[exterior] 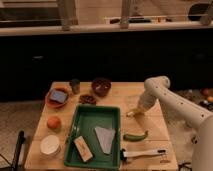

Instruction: Place banana in paper cup

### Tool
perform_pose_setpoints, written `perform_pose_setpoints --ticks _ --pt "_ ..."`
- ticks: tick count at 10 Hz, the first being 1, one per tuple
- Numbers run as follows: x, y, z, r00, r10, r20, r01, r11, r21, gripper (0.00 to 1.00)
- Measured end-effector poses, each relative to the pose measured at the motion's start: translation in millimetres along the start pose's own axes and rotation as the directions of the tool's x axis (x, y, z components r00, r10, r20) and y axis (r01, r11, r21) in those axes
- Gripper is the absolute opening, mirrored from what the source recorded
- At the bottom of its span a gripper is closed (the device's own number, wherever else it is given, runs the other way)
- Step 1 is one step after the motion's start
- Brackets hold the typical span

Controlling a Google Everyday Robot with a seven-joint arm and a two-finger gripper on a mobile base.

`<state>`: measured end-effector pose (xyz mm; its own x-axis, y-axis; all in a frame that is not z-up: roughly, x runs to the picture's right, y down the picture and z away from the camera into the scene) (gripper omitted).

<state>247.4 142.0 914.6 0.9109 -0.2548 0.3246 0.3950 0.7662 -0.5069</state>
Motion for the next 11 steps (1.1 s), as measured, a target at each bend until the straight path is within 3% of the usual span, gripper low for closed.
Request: perform_pose_setpoints --ticks 8,11 --pt "-0.5 1.6 2.6 1.000 0.003 0.000 -0.003 1.000 -0.014 0.00" --pt "-1.2 -0.1 -23.5 1.000 -0.006 0.001 0.006 1.000 0.014 0.00"
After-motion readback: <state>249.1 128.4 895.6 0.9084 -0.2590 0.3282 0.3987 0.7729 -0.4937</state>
